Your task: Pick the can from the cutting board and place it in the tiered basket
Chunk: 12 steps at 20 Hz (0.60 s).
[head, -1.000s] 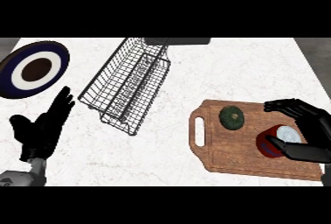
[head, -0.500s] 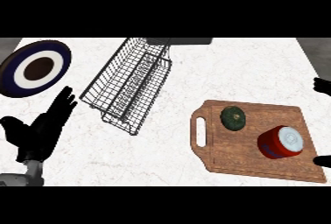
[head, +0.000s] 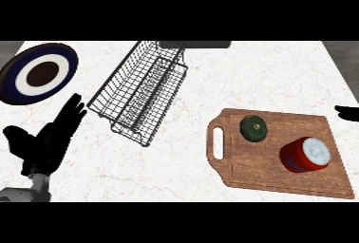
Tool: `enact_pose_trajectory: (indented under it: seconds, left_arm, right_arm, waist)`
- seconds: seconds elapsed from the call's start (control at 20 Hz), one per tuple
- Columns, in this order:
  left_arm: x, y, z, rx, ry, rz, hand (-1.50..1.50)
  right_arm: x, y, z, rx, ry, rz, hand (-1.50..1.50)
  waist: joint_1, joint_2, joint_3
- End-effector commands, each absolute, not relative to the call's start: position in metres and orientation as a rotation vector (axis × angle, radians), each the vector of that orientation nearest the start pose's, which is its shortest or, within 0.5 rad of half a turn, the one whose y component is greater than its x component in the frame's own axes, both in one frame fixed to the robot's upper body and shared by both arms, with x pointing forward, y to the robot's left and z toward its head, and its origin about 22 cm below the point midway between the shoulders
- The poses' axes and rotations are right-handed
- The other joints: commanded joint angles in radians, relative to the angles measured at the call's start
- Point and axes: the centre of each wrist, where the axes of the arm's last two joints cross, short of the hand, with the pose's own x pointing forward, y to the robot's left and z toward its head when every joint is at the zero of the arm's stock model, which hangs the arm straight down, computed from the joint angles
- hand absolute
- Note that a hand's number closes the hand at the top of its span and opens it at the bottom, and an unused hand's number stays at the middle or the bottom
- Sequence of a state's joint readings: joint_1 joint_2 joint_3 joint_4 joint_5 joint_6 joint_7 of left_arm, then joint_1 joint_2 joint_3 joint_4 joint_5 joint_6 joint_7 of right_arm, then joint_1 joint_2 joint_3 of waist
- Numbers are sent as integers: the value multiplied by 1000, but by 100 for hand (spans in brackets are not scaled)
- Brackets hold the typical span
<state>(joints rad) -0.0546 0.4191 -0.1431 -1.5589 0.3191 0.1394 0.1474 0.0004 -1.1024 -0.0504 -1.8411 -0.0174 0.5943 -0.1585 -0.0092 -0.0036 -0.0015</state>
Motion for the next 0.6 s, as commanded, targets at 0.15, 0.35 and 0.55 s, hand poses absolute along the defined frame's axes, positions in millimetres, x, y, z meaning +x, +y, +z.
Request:
enact_pose_trajectory:
  seconds: [0.15, 0.35, 0.55]
  left_arm:
    - [258, 293, 38, 66, -1414, -88, 0]
    - [247, 309, 31, 66, -1426, -87, 0]
    - [252, 296, 41, 70, -1416, -110, 0]
  right_arm:
    - [225, -344, 192, -324, -1284, 1458, -150]
    - [210, -333, 169, -355, -1265, 1424, -150]
    - [223, -310, 149, -410, -1231, 1387, -150]
  waist:
    - [10, 3, 1]
    - [5, 2, 2]
    - [17, 4, 2]
